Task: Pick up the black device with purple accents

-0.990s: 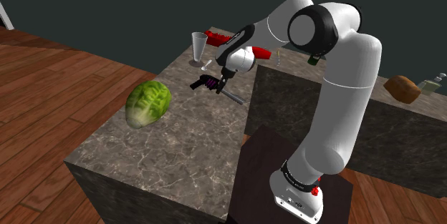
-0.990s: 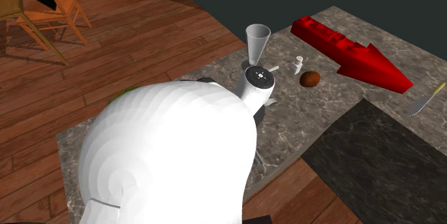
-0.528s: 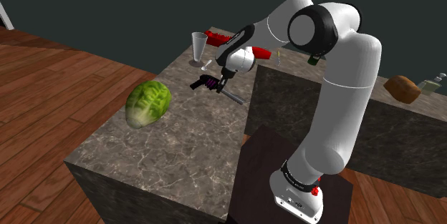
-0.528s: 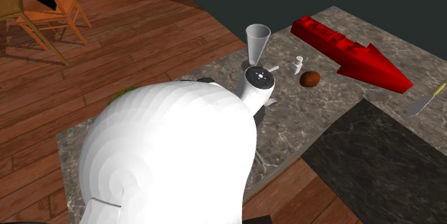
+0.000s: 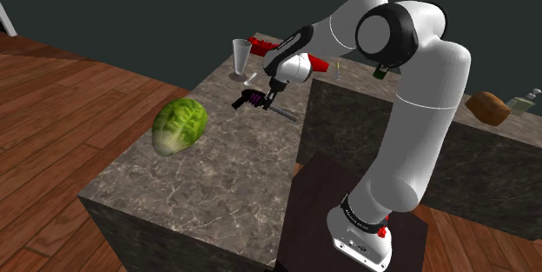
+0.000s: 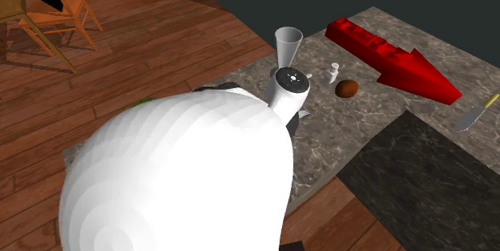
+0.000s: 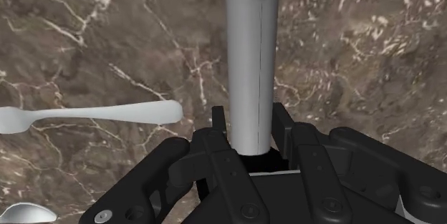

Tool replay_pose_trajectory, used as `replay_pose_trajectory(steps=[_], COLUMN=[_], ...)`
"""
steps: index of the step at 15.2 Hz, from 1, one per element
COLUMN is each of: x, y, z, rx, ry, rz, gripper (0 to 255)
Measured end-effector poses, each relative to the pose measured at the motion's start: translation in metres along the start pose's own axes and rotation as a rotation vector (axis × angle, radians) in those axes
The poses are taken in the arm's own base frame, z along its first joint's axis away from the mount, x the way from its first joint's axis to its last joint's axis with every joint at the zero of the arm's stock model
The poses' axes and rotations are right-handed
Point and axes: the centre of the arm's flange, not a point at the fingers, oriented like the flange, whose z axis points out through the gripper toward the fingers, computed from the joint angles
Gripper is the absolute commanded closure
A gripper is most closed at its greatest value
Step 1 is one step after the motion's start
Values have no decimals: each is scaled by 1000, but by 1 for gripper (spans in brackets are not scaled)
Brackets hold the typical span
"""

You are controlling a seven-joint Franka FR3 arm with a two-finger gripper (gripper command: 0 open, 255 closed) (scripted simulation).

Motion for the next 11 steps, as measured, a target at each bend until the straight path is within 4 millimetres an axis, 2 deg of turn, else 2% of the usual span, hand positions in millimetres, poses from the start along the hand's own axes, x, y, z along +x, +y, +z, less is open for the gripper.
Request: replay_pose_trajectory(steps=[11], x=[12], y=[0], z=[-55], rx=[0], ry=[0], rz=[0], gripper=[255])
